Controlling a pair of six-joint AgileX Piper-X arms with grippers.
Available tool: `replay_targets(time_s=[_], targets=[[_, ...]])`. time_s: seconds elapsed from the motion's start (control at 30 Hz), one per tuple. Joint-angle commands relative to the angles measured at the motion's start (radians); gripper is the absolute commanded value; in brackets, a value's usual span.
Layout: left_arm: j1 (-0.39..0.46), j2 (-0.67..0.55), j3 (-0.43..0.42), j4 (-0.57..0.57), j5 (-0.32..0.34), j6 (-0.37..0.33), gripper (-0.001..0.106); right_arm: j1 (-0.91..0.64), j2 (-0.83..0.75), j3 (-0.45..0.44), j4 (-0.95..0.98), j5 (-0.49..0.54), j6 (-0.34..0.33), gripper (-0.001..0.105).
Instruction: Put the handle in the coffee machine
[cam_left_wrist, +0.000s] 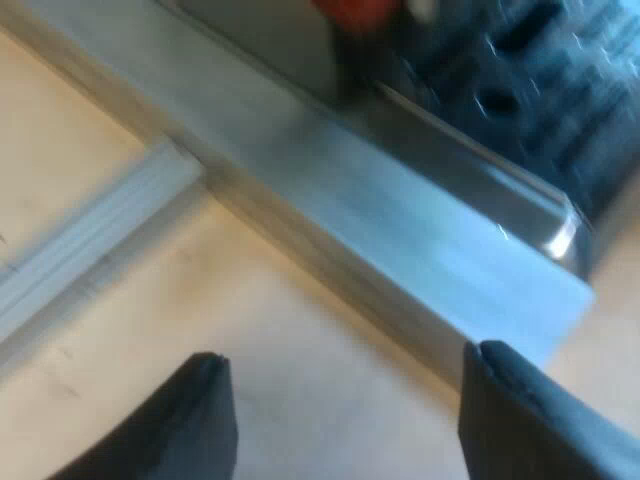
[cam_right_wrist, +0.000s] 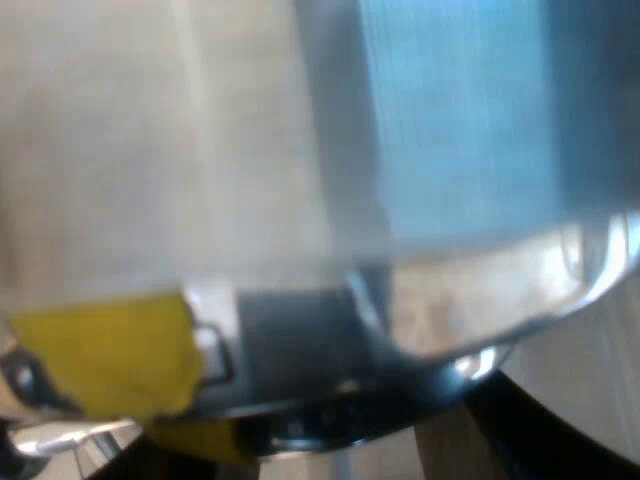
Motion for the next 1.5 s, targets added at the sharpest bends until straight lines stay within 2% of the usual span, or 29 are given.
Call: replay_targets(time_s=[0.03, 0.1, 0.17, 0.23, 0.27, 0.37, 0.43, 0.57, 0.73, 0.87, 0.97, 1.03, 1.13, 1.3, 1.4, 1.5], targets=[[-0.003, -0.013, -0.056, -0.015, 0.08, -0.037, 0.052, -0.007, -0.011, -0.019, -0.046, -0.011, -0.009, 0.039], [-0.003, -0.013, -0.092, -0.032, 0.085, -0.053, 0.05, -0.007, -0.011, -0.019, -0.048, -0.011, -0.007, 0.039], [-0.014, -0.013, -0.12, -0.055, 0.057, -0.096, 0.039, -0.007, -0.011, -0.019, -0.052, -0.011, -0.007, 0.039], [-0.037, -0.011, -0.157, -0.072, 0.012, -0.143, 0.01, -0.007, -0.011, -0.019, -0.051, -0.011, -0.005, 0.039], [-0.044, -0.01, -0.165, -0.075, 0.011, -0.151, 0.002, -0.007, -0.011, -0.019, -0.051, -0.011, -0.002, 0.039], [-0.088, 0.007, -0.196, -0.077, 0.001, -0.169, 0.001, -0.007, -0.011, -0.019, -0.051, -0.011, -0.001, 0.039], [-0.133, 0.034, -0.221, -0.077, -0.028, -0.192, 0.001, -0.007, -0.011, -0.019, -0.051, -0.011, -0.001, 0.039], [-0.191, 0.087, -0.257, -0.077, -0.048, -0.197, 0.001, -0.007, -0.011, -0.019, -0.051, -0.011, -0.001, 0.039], [-0.252, 0.188, -0.373, -0.069, -0.055, -0.243, 0.001, -0.007, -0.011, -0.019, -0.051, -0.011, -0.001, 0.039], [-0.285, 0.251, -0.472, -0.002, -0.062, -0.229, 0.001, -0.007, -0.011, -0.019, -0.051, -0.011, -0.001, 0.039], [-0.32, 0.29, -0.536, 0.055, -0.145, -0.156, 0.001, -0.007, -0.011, -0.019, -0.051, -0.011, -0.001, 0.039], [-0.349, 0.313, -0.565, 0.105, -0.225, -0.071, 0.001, -0.007, -0.011, -0.019, -0.051, -0.011, -0.001, 0.039], [-0.379, 0.332, -0.575, 0.175, -0.306, 0.03, 0.001, -0.007, -0.011, -0.019, -0.051, -0.011, -0.001, 0.039], [-0.399, 0.353, -0.575, 0.242, -0.434, 0.13, 0.001, -0.007, -0.011, -0.019, -0.051, -0.011, -0.001, 0.039], [-0.399, 0.35, -0.586, 0.327, -0.444, 0.179, 0.001, -0.007, -0.011, -0.019, -0.051, -0.011, -0.001, 0.039], [-0.399, 0.35, -0.61, 0.459, -0.412, 0.239, 0.001, -0.007, -0.011, -0.019, -0.051, -0.011, -0.001, 0.039]])
